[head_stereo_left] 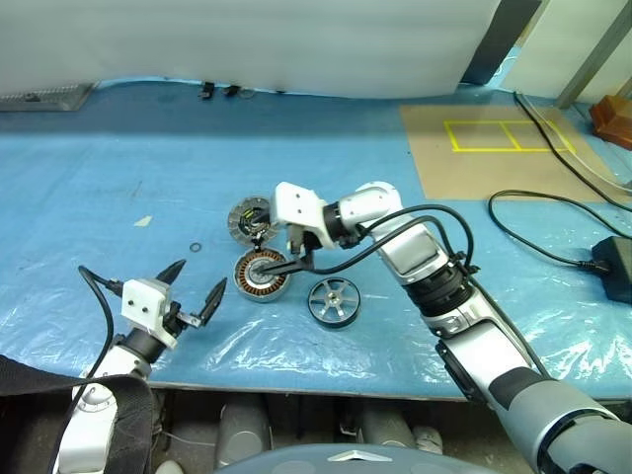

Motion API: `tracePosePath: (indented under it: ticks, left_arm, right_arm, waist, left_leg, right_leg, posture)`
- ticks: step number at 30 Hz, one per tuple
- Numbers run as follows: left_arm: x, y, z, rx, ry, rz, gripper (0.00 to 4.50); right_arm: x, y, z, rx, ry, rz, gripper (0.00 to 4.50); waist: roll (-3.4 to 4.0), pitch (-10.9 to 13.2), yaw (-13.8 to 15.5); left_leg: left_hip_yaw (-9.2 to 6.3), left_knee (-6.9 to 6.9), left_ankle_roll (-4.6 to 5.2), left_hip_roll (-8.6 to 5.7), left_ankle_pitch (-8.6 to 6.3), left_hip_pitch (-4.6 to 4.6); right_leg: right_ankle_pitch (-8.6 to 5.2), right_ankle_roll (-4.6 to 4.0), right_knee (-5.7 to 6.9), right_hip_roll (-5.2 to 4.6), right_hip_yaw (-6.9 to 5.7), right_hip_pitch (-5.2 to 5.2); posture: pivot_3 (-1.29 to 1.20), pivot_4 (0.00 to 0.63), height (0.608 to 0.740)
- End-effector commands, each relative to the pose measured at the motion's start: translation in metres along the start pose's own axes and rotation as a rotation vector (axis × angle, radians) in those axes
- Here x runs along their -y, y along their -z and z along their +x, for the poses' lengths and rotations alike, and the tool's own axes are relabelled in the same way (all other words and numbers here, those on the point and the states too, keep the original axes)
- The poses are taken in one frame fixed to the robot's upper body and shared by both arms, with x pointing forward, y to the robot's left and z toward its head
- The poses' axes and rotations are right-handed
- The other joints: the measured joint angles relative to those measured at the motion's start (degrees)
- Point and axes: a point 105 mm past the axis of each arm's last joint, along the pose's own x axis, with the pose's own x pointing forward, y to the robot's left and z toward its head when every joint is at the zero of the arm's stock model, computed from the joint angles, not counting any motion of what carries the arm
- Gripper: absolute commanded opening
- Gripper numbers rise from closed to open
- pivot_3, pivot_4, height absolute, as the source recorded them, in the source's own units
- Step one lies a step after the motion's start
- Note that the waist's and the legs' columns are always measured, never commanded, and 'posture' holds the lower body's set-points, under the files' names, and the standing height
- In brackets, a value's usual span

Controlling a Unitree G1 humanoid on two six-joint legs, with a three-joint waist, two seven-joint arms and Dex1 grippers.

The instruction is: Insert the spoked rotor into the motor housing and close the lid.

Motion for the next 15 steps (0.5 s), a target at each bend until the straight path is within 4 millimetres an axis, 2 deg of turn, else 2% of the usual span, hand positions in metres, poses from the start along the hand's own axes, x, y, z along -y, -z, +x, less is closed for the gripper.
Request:
tracePosePath:
  ticks: [1, 3, 6, 12, 15]
  left_arm:
    - [-0.012, -0.006, 0.006, 0.005, -0.034, 0.024, 4.50]
    - [-0.019, -0.005, 0.012, -0.001, -0.050, 0.027, 4.50]
    - [-0.032, 0.000, 0.022, -0.026, -0.084, 0.028, 4.50]
    - [-0.059, 0.005, 0.040, -0.050, -0.200, -0.015, 4.50]
    - [-0.064, 0.010, 0.047, -0.068, -0.222, -0.037, 4.50]
  right_arm:
    - [0.014, 0.004, -0.023, 0.042, 0.089, 0.021, 4.11]
    - [0.016, 0.016, -0.032, 0.023, 0.119, 0.041, 3.54]
    - [0.008, 0.041, -0.044, -0.054, 0.130, 0.055, 2.53]
    - [0.001, 0.048, -0.045, -0.050, 0.168, 0.098, 2.53]
    - [0.000, 0.047, -0.044, -0.037, 0.192, 0.110, 2.53]
  waist:
    - [0.00, 0.00, 0.00]
    - [0.00, 0.00, -0.04]
    - [0.00, 0.00, -0.01]
    - [0.01, 0.00, -0.33]
    - [0.00, 0.00, -0.26]
  left_leg:
    - [0.00, 0.00, 0.00, -0.01, 0.00, -0.01]
    - [0.00, 0.01, 0.00, -0.01, 0.00, -0.01]
    - [0.02, 0.00, 0.00, 0.00, 0.01, -0.04]
    - [-0.02, 0.03, 0.00, -0.02, 0.01, -0.14]
    - [-0.02, 0.04, 0.01, -0.02, 0.01, -0.11]
  right_leg:
    - [0.00, 0.00, 0.00, 0.00, 0.00, 0.00]
    - [0.01, -0.01, 0.01, 0.00, -0.01, 0.00]
    - [0.01, -0.01, 0.00, 0.02, -0.03, -0.02]
    - [0.01, -0.02, 0.02, 0.05, -0.04, -0.07]
    - [0.01, -0.02, 0.05, 0.05, -0.04, -0.06]
  posture:
    - [0.00, 0.150, 0.740]
    - [0.00, 0.150, 0.740]
    - [0.00, 0.150, 0.740]
    - [0.00, 0.150, 0.740]
    - [0.00, 0.150, 0.740]
